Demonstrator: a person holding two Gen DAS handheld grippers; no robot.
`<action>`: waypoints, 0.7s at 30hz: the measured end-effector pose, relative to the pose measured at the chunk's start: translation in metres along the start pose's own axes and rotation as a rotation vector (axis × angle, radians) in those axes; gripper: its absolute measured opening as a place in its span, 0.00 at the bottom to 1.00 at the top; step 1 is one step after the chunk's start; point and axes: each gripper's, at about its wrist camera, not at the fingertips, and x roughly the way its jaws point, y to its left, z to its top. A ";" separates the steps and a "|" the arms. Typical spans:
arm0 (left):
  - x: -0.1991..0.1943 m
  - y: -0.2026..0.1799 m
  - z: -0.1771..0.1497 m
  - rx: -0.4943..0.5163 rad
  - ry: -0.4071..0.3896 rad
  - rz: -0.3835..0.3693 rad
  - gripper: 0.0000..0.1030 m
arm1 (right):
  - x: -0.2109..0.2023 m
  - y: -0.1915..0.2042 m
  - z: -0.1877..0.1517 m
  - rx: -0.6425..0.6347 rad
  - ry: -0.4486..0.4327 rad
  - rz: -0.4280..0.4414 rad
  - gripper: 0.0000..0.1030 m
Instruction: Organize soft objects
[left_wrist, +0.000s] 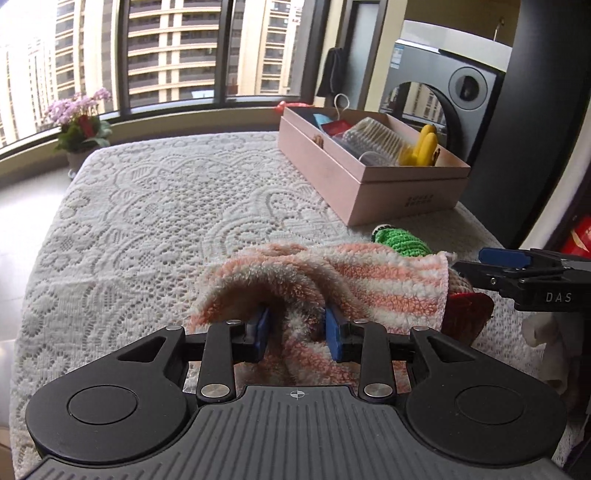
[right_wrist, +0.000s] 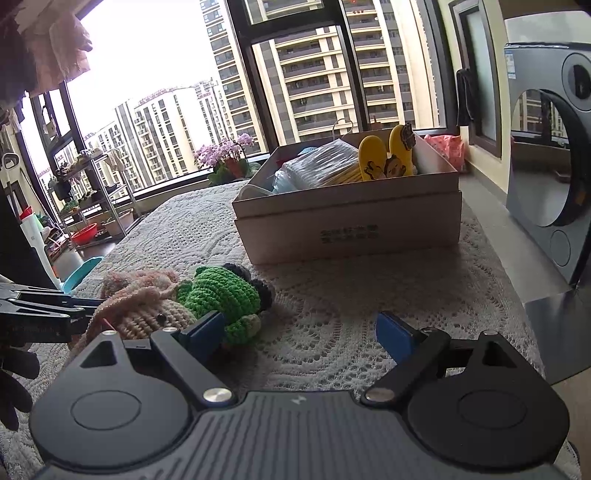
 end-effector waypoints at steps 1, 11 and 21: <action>0.000 0.002 -0.001 -0.013 0.011 -0.020 0.34 | 0.000 0.000 0.000 -0.001 0.000 0.001 0.87; -0.003 -0.005 -0.003 0.032 -0.003 0.020 0.39 | 0.000 0.000 0.000 0.000 0.001 0.001 0.87; -0.018 0.006 0.006 0.104 -0.093 0.192 0.47 | 0.000 0.000 0.000 0.002 0.003 -0.003 0.87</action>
